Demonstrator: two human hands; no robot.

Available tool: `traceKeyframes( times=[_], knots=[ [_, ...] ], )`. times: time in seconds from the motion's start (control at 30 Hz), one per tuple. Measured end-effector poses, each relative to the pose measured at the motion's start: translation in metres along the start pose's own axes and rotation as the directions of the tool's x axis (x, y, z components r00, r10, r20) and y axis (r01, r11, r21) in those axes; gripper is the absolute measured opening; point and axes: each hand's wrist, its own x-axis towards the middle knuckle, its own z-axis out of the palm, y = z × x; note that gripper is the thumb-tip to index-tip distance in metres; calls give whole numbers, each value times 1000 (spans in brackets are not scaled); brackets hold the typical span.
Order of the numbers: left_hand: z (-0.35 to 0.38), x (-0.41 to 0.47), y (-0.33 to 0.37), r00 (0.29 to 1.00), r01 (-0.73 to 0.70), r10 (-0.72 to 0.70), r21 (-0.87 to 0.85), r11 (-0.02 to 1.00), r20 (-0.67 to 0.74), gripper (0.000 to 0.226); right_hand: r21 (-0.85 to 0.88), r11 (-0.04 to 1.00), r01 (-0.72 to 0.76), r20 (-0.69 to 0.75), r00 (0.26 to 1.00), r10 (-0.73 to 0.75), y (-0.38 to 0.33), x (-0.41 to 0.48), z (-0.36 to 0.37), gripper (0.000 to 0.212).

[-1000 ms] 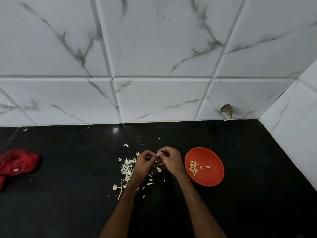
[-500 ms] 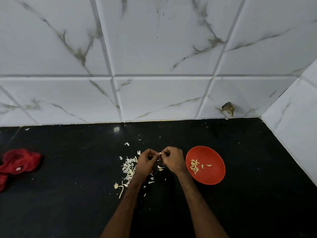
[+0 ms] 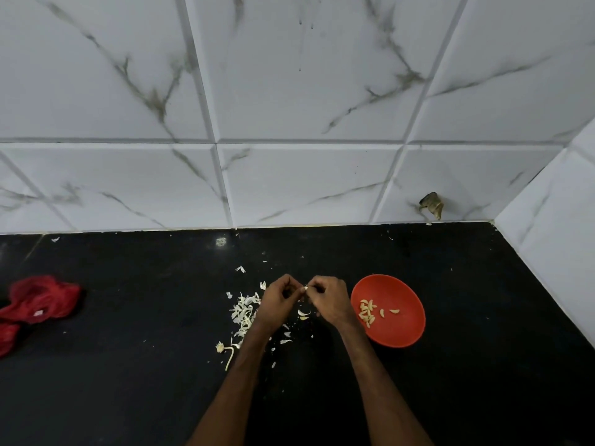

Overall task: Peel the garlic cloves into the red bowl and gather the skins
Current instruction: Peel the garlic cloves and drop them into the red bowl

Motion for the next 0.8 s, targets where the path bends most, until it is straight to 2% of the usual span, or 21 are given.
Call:
traceKeyframes(
  times=[0.23,0.4,0.53,0.7,0.8],
  knots=[
    [-3,2,-3,1000,29,-29,-33,999,4,13,39,998,39,3,999,-39,3,-2,-2,12],
    [-6,0,-2,997,75,-72,-97,992,33,9,93,995,24,24,999,-26,1,-4,0,9],
    [-8,-3,1,994,107,-100,-196,975,44,5,144,989,-18,15,1000,16,-1,-3,0,9],
    [-4,-4,7,975,197,-219,-352,915,-23,5,254,966,-42,-45,997,55,-6,-1,-1,14],
    [-3,-4,5,979,189,-203,-349,918,-6,5,241,969,-48,-57,996,64,-5,-1,-2,14]
  ],
)
